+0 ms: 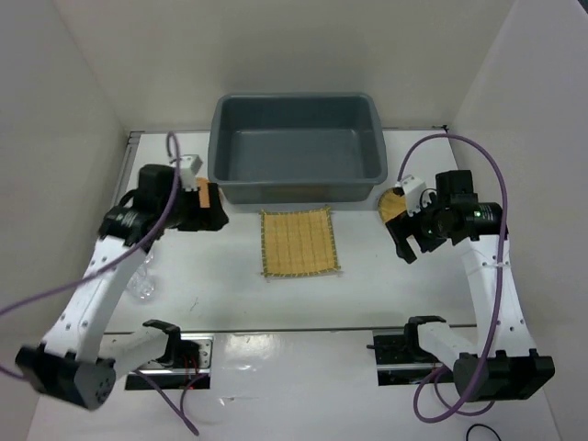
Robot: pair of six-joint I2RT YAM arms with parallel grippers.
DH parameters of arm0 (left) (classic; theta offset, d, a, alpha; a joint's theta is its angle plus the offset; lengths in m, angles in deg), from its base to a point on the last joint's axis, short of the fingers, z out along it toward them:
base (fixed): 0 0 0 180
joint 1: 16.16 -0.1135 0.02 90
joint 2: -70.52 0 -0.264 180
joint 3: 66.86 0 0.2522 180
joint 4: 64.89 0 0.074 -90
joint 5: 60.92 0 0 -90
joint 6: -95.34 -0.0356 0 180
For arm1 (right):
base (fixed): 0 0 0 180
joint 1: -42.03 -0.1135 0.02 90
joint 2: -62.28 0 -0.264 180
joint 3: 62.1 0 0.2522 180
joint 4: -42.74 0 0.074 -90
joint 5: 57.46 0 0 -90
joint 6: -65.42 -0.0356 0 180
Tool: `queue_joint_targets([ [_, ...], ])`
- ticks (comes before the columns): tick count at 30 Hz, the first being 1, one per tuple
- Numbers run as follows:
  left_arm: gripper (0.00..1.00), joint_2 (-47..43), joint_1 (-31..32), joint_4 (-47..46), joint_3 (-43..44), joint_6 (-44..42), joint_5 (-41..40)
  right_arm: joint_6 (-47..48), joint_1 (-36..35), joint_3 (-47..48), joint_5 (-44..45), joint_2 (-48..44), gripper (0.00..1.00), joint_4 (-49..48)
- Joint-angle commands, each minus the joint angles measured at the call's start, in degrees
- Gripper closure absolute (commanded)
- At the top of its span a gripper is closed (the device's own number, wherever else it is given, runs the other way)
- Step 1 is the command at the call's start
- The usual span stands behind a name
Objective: Place the mixed dishes into the plastic bin
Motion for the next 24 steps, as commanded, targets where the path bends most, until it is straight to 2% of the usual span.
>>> queue_joint_targets([
  [1,0.00,8.9,4.5,-1.8,1.4,3.8,0.0,5.4,-2.7,-0.8,0.5,0.6,0.02,-0.8],
  [2,0.00,14.8,5.6,-1.8,2.4,6.0,0.0,6.1,-3.3,-0.2,0.5,0.6,0.02,-1.6],
  [5,0.00,21.4,10.2,-3.8,5.6,9.9,-2.8,8.0,-4.9,-0.1,-1.7,2.9,0.02,-6.3],
  [6,0.00,20.1,14.1,-6.8,2.7,10.5,-3.8,7.4,-5.4,-0.1,-2.4,3.6,0.02,-7.7],
  [8,0.00,15.1,15.7,-16.6,-1.9,13.4,-4.3,5.3,-6.6,-0.1,-4.3,7.0,0.02,-11.0],
  [11,0.00,12.8,15.7,-23.7,-8.0,17.0,-2.4,-1.6,-7.2,-1.8,-9.2,12.0,0.02,-16.5],
  [12,0.00,14.5,15.7,-23.7,-8.0,17.0,-2.4,-8.3,-7.2,-3.9,-9.8,12.9,0.02,-18.9],
  [13,0.00,18.5,16.4,-21.3,-7.2,16.4,-1.7,-11.0,-7.2,-4.8,-10.9,14.7,0.02,-21.0],
  [14,0.00,20.9,16.4,-19.9,-5.0,15.4,-0.1,-12.5,-7.8,-5.4,-14.5,15.6,0.02,-23.5],
  [17,0.00,28.7,18.3,-17.7,-1.9,12.7,1.4,-17.5,-9.4,-6.6,-18.1,21.4,0.02,-27.0],
  [19,0.00,30.4,18.3,-20.4,-1.9,12.7,1.4,-23.4,-8.9,-7.6,-23.4,26.1,0.02,-29.1],
  [20,0.00,31.0,17.5,-23.4,-2.4,12.7,3.9,-25.5,-8.0,-9.2,-29.8,27.6,0.02,-31.9],
  [22,0.00,32.5,16.2,-26.2,-2.9,13.4,7.9,-29.3,-8.6,-11.1,-36.0,31.2,0.02,-36.0],
  [24,0.00,33.7,16.2,-27.0,-4.0,15.3,7.7,-31.0,-9.2,-11.9,-36.6,33.1,0.02,-37.8],
])
